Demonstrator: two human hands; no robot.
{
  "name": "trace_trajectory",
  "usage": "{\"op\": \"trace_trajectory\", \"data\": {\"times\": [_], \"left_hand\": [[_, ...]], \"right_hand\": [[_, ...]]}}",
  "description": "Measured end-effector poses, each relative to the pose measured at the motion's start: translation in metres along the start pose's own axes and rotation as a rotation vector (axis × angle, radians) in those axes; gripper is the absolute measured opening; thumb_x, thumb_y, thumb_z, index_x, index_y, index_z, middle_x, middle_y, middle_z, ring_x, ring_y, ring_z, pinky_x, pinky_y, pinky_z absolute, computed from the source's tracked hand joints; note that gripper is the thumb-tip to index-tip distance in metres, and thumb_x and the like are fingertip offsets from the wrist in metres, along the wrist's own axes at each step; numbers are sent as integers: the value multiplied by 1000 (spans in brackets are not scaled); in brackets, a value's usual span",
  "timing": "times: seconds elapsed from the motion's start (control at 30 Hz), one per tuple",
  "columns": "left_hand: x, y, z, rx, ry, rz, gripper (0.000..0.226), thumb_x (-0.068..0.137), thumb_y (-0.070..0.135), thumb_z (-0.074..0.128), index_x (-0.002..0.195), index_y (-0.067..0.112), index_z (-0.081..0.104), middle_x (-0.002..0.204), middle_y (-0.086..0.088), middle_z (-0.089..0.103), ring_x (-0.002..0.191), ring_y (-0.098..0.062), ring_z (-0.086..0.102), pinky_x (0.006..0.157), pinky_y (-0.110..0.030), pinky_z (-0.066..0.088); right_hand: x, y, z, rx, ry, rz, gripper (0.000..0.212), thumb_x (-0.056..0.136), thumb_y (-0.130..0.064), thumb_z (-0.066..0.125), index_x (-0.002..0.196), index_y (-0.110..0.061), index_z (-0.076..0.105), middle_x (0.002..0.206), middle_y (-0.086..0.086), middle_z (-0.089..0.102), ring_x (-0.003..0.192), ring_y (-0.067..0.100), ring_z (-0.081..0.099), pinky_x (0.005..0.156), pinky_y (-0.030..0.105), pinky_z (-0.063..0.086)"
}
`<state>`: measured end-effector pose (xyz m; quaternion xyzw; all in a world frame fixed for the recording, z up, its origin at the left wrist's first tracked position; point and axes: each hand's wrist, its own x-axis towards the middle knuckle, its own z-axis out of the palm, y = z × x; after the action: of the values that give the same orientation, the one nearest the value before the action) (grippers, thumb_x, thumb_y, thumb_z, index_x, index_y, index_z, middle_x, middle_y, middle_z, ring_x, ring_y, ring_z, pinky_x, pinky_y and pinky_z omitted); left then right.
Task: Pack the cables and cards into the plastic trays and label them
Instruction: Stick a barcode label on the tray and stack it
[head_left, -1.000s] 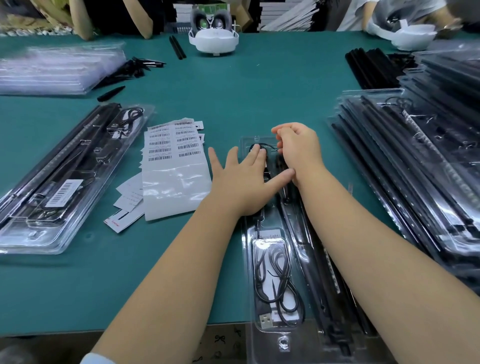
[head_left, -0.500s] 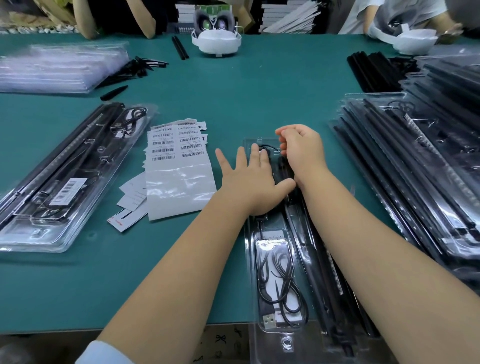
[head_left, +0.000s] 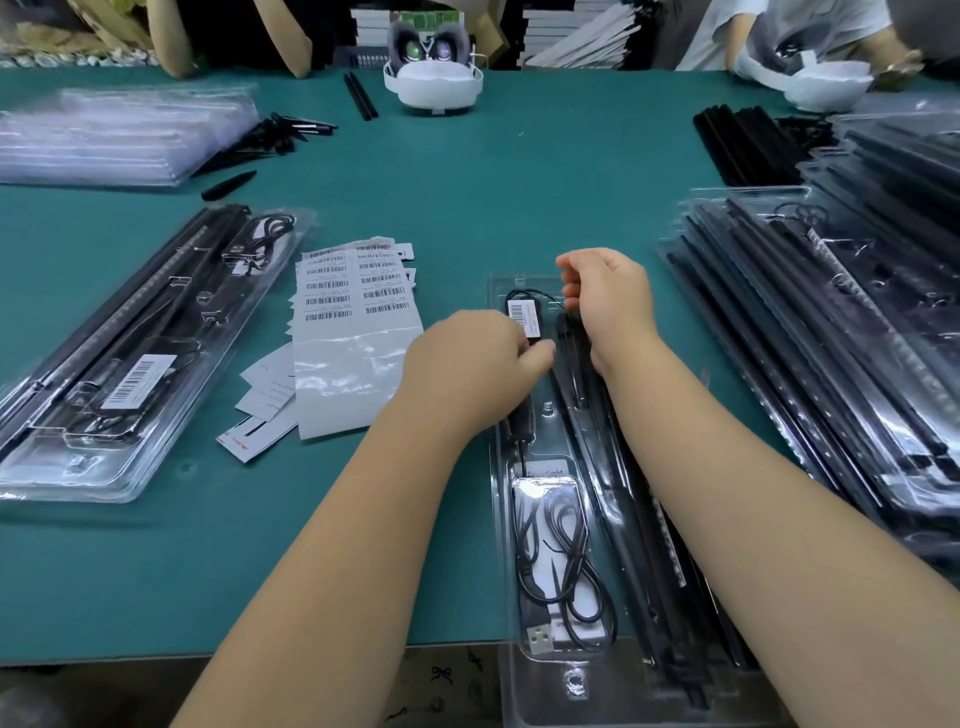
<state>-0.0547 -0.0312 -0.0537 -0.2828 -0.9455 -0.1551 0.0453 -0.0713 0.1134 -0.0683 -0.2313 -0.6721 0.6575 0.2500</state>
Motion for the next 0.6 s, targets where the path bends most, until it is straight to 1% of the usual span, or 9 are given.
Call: {"op": "trace_trajectory", "data": {"times": [0.07,0.13,0.23,0.3,0.33,0.4,0.47,0.53,0.6], "left_hand": [[1,-2,2,-25,51,-60,38,90,48,49,102,17,67,97,-3,65,90,-25,59,64,-29,41],[2,-5,6,-4,-5,-118,46,87,57,52,106,16,61,106,-3,56,96,-27,57,70,-31,41],[8,-11,11,31,-80,-193,49,87,62,49,75,15,49,92,-4,42,80,-27,50,64,-32,37],[10,-12,12,17,-69,-211,50,91,56,49,63,16,39,85,-5,41,74,-27,45,59,-31,31],[10,-12,13,5,-60,-206,49,91,53,49,63,15,40,82,-6,42,74,-28,46,58,-31,31],[11,-12,14,-28,-45,-187,44,92,51,49,74,11,54,84,-7,50,80,-29,52,61,-31,35],[11,-12,15,-45,-30,-180,41,93,50,49,89,10,61,91,-7,56,82,-28,53,64,-31,38],[11,-11,16,-31,-12,-177,41,93,49,48,83,11,57,85,-6,55,77,-27,49,62,-30,35],[10,-10,17,-19,-3,-185,42,93,49,48,75,11,51,78,-6,50,74,-27,48,59,-30,32]], "right_hand": [[1,-4,-1,103,19,62,17,85,-8,55,70,-14,60,64,-4,53,54,7,46,51,17,41],[1,-11,-6,238,24,140,12,85,-9,56,74,-12,58,65,-1,53,55,10,45,51,18,39],[-2,-27,-19,277,-64,214,12,87,-15,53,78,-14,60,64,-2,55,50,8,45,48,18,35],[-8,-39,-29,35,-151,202,13,87,-20,53,78,-16,61,64,-3,57,50,8,46,48,20,35],[-12,-42,-35,-152,-188,176,15,86,-23,53,79,-15,62,67,-2,59,52,10,49,51,22,36],[-21,-42,-49,-619,-202,77,30,86,-33,53,85,-5,65,76,6,64,63,19,56,61,28,43],[-32,-32,-63,-1016,-143,-27,41,87,-40,53,98,-3,65,94,12,69,83,27,63,73,33,46],[-41,-19,-74,-1144,-111,-45,45,87,-43,52,116,-9,61,110,9,66,101,29,60,79,34,44],[-46,-7,-82,-1069,-158,-56,49,87,-45,54,131,-21,51,107,-2,63,101,24,56,77,31,38]]}}
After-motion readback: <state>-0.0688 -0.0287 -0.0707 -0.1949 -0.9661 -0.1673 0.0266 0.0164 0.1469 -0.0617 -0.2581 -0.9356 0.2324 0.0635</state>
